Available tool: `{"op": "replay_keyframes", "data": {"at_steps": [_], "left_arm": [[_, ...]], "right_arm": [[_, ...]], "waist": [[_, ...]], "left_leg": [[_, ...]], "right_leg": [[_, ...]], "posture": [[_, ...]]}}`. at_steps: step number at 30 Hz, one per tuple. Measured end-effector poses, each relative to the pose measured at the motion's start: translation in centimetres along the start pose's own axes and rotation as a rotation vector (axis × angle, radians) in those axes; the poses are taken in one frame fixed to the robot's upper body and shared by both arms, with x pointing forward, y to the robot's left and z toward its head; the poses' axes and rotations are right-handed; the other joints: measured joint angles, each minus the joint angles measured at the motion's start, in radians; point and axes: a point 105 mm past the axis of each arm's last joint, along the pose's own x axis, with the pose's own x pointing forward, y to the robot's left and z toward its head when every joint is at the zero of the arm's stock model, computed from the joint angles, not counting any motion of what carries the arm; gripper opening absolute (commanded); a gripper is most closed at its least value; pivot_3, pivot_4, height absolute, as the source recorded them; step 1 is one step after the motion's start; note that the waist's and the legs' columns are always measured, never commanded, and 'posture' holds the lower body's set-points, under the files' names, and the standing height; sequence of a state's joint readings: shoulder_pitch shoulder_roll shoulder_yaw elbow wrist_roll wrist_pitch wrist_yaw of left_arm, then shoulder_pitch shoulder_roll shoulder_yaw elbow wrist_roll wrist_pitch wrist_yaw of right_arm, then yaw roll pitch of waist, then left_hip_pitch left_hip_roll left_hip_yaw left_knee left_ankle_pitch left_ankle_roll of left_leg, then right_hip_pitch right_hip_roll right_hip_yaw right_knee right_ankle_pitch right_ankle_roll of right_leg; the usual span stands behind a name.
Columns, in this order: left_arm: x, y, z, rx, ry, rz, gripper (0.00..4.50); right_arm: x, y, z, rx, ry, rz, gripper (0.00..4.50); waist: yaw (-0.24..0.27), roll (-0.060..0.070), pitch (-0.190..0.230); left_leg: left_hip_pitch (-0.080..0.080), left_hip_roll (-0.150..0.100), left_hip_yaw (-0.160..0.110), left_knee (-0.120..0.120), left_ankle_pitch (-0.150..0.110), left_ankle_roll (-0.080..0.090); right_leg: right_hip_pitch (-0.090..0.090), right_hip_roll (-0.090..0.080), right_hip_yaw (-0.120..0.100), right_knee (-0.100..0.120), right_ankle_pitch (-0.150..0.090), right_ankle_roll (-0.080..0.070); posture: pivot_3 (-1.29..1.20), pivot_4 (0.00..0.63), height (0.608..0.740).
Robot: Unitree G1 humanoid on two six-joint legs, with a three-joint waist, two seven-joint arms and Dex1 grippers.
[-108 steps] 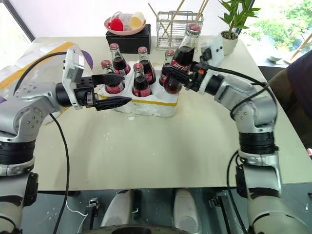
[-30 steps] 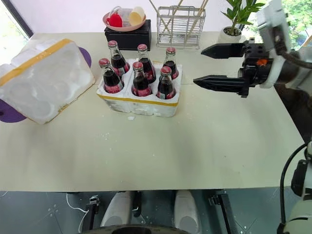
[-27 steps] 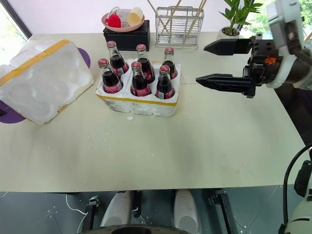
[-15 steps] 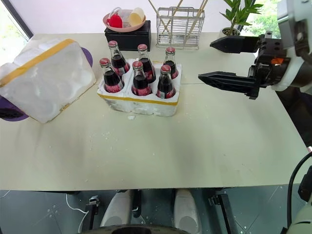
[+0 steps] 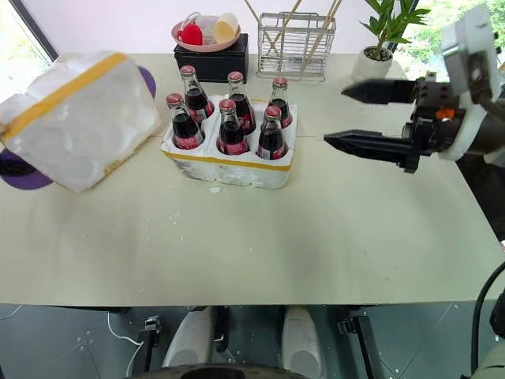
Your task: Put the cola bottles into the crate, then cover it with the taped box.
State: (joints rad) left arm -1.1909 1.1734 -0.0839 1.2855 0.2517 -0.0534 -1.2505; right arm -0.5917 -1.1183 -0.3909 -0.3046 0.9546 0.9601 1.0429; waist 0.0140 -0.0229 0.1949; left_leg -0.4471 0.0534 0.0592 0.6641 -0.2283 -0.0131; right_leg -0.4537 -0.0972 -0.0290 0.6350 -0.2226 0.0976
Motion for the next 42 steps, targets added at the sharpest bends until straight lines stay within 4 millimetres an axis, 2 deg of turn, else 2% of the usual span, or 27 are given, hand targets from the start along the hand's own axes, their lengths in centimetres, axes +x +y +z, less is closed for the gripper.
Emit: {"op": "replay_keyframes", "data": {"at_steps": [2,3,6,10,12,15,19,21,24,26,28,32,40,42], "left_arm": [[-0.1,1.5,2.4,0.088,-0.112,0.147,0.28],[0.0,2.0,4.3,0.134,-0.196,0.214,0.28],[-0.2,2.1,9.6,0.284,-0.402,0.342,0.28],[-1.3,-0.1,16.5,0.560,-0.647,0.443,0.28],[-1.7,-1.3,19.1,0.673,-0.721,0.472,0.28],[-1.3,-3.3,21.8,0.794,-0.806,0.478,0.28],[0.6,-5.5,22.2,0.941,-0.784,0.433,0.28],[1.8,-6.5,21.9,1.032,-0.751,0.409,0.28],[3.8,-8.0,21.0,1.170,-0.698,0.393,0.28],[5.5,-9.0,20.2,1.226,-0.671,0.371,0.28],[6.2,-9.8,20.2,1.251,-0.686,0.371,0.28],[6.8,-10.3,20.0,1.330,-0.684,0.418,0.28],[8.3,-11.7,17.1,1.349,-0.697,0.390,4.15],[8.2,-11.8,16.2,1.341,-0.698,0.370,4.15]], "right_arm": [[-0.3,-0.1,-0.4,0.005,0.005,-0.026,4.50],[-0.3,-0.3,-0.5,0.008,0.007,-0.046,4.50],[-0.2,-0.5,-0.5,0.015,-0.010,-0.068,4.50],[0.3,-0.5,-0.7,0.039,-0.045,-0.078,4.50],[0.6,-0.5,-1.0,0.068,-0.060,-0.080,4.50],[1.0,0.1,-1.3,0.085,-0.054,-0.062,4.50],[0.8,0.3,-0.9,0.084,-0.071,-0.076,4.50],[0.5,0.2,-1.5,0.091,-0.056,-0.107,4.50],[0.7,1.3,-2.9,0.117,-0.015,-0.097,4.50],[0.9,2.1,-2.6,0.103,-0.026,-0.077,4.50],[0.7,2.2,-2.1,0.090,-0.043,-0.087,4.50],[0.5,2.0,-2.4,0.103,-0.043,-0.117,4.50],[0.6,2.1,-3.0,0.113,-0.026,-0.134,4.50],[0.5,2.1,-3.2,0.117,-0.024,-0.142,4.50]], "waist": [[-0.001,0.000,0.000],[0.000,0.000,0.000],[-0.001,0.000,0.000],[-0.002,0.000,0.000],[-0.002,0.000,-0.001],[-0.001,0.000,-0.001],[-0.004,0.000,-0.001],[-0.002,0.000,-0.001],[0.000,0.000,-0.001],[0.000,0.000,-0.001],[0.000,-0.001,-0.001],[0.000,-0.001,-0.001],[0.001,-0.001,-0.001],[0.000,-0.001,-0.001]], "left_leg": [[0.001,0.000,0.000,0.001,0.000,0.000],[0.002,0.000,0.000,0.002,0.000,0.000],[0.003,0.000,-0.001,0.003,0.000,0.000],[0.004,-0.001,-0.001,0.003,0.000,0.000],[0.004,-0.001,-0.001,0.003,0.000,0.000],[0.005,-0.001,-0.001,0.003,0.000,0.000],[0.005,-0.001,-0.001,0.003,0.000,0.000],[0.005,-0.001,-0.002,0.003,0.000,0.000],[0.005,-0.002,-0.002,0.003,0.000,0.000],[0.005,-0.002,-0.002,0.003,0.000,0.000],[0.004,-0.002,-0.003,0.004,0.000,0.000],[0.005,-0.002,-0.003,0.003,0.000,0.001],[0.005,-0.002,-0.003,0.003,0.000,0.001],[0.005,-0.002,-0.003,0.003,0.000,0.001]], "right_leg": [[0.001,0.000,0.000,0.000,0.001,0.001],[0.003,0.000,0.000,0.000,0.001,0.001],[0.006,0.000,0.000,-0.001,0.001,0.002],[0.007,0.000,0.000,-0.002,0.003,0.004],[0.008,0.000,0.000,-0.002,0.003,0.004],[0.008,0.000,0.000,-0.002,0.003,0.004],[0.009,0.000,0.000,-0.003,0.004,0.005],[0.009,0.000,0.000,-0.002,0.004,0.005],[0.009,0.000,0.000,-0.002,0.004,0.005],[0.010,0.000,0.000,-0.002,0.004,0.006],[0.010,0.000,0.000,-0.003,0.004,0.006],[0.010,0.000,0.000,-0.004,0.004,0.006],[0.010,0.000,0.000,-0.003,0.004,0.006],[0.010,0.000,0.000,-0.003,0.004,0.006]], "posture": [[0.00,0.150,0.740],[0.00,0.150,0.740],[0.00,0.150,0.740],[0.00,0.150,0.740],[0.00,0.150,0.740],[0.00,0.150,0.740],[0.00,0.150,0.740],[0.00,0.150,0.740],[0.00,0.150,0.740],[0.00,0.150,0.740],[0.00,0.150,0.740],[0.00,0.150,0.740],[0.00,0.150,0.740],[0.00,0.150,0.740]]}}
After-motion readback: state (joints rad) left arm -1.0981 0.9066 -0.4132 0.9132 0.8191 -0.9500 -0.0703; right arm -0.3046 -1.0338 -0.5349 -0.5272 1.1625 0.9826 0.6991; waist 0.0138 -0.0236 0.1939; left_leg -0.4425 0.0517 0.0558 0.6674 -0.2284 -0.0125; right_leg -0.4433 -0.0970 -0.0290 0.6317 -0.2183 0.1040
